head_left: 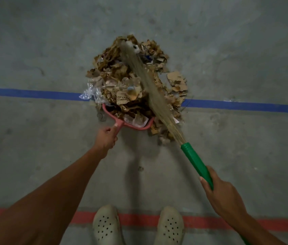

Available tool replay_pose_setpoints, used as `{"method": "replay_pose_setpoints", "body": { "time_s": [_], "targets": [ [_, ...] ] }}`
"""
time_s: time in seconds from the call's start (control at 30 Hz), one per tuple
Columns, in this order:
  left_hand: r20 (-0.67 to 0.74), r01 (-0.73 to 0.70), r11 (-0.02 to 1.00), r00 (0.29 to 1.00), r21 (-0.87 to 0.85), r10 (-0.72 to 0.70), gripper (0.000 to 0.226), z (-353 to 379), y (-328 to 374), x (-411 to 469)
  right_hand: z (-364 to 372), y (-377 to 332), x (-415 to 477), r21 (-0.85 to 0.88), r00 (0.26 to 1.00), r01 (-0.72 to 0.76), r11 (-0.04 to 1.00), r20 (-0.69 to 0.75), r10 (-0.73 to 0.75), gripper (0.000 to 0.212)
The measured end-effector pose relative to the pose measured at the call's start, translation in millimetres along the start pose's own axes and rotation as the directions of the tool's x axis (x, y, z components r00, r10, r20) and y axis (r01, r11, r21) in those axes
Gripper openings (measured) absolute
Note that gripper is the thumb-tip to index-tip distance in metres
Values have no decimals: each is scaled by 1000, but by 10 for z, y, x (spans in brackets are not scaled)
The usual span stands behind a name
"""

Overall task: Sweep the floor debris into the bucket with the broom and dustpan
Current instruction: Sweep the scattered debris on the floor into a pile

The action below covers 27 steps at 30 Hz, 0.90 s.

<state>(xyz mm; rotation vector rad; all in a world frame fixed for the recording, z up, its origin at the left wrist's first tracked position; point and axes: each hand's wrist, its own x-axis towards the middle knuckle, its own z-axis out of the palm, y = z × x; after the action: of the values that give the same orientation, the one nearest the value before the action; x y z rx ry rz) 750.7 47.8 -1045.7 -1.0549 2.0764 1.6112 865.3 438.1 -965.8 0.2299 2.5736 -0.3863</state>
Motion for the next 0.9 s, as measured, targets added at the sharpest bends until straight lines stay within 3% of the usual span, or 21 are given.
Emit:
{"method": "replay_pose_setpoints", "body": {
  "time_s": [0.43, 0.7, 0.9],
  "targets": [
    [-14, -113, 992, 994, -55, 113, 41, -248, 641, -330, -666, -503, -372, 206, 981, 52, 977, -192, -12, 67],
    [33, -113, 992, 993, -62, 115, 41, -346, 766, -409, -637, -607, -253, 126, 993, 106, 986, -74, -97, 52],
    [35, -108, 992, 993, -70, 111, 42, -483, 908, -565, -719, -613, -350, 114, 992, 121, 986, -44, -117, 52]
  ]
}}
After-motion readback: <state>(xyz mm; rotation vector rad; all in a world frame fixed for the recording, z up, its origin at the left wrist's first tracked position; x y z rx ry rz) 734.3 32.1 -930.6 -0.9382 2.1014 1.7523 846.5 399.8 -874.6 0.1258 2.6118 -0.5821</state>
